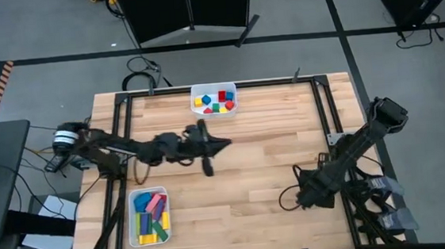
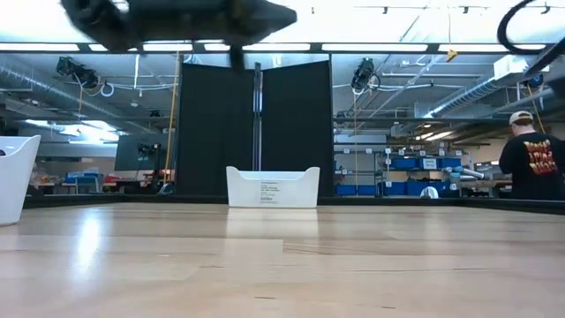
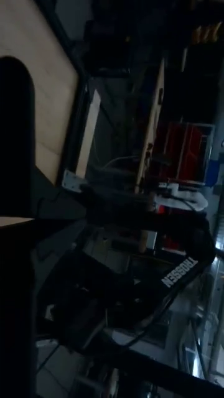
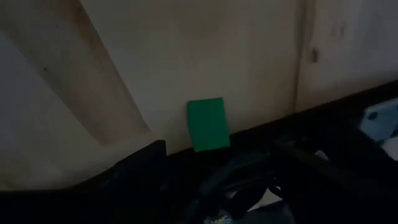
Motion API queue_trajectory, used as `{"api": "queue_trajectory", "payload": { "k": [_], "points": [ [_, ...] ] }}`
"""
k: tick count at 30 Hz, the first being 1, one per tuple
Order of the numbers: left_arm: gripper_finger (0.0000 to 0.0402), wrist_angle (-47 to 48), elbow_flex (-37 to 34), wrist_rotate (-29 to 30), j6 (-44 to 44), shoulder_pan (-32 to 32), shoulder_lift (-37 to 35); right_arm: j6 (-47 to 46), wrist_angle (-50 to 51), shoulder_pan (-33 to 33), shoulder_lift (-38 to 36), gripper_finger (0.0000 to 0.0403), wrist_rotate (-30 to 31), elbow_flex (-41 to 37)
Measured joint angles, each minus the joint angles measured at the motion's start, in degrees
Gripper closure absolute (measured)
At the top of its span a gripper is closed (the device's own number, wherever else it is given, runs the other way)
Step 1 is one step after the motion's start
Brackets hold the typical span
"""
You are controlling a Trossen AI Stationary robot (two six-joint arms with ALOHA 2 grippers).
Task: Sort blocks by size
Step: Put the green triangle block into the top white bin
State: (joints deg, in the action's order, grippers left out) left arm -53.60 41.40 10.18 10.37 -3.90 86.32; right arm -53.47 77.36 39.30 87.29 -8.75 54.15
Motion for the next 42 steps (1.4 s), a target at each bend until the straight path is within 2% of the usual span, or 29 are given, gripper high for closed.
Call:
{"api": "queue_trajectory", "payload": {
  "k": [5,14,22,29,36,42],
  "points": [
    [0.0396,-6.58,-10.09,1.35,-0.72,0.04,-7.57,2.48,-3.24,-3.16,0.00,0.0102,-3.68,-4.51],
    [0.0396,-22.70,-21.33,-0.64,0.96,0.04,-10.09,2.33,-5.83,-6.96,0.74,0.0100,-7.67,-9.88],
    [0.0396,-24.52,-22.79,-1.36,0.00,0.71,-10.14,1.97,-10.20,-8.16,5.26,0.0074,-10.56,-11.85],
    [0.0396,-24.87,-22.79,-6.41,0.67,4.21,-10.09,3.71,-11.81,-8.23,10.93,0.0063,-12.61,-11.71],
    [0.0396,-24.86,-22.77,-10.85,2.24,7.57,-10.09,7.49,-12.60,-8.27,14.41,0.0087,-15.21,-11.62],
    [0.0396,-24.90,-22.77,-13.68,3.90,9.32,-10.09,8.91,-13.93,-9.18,14.58,0.0127,-16.37,-11.74]
  ]
}}
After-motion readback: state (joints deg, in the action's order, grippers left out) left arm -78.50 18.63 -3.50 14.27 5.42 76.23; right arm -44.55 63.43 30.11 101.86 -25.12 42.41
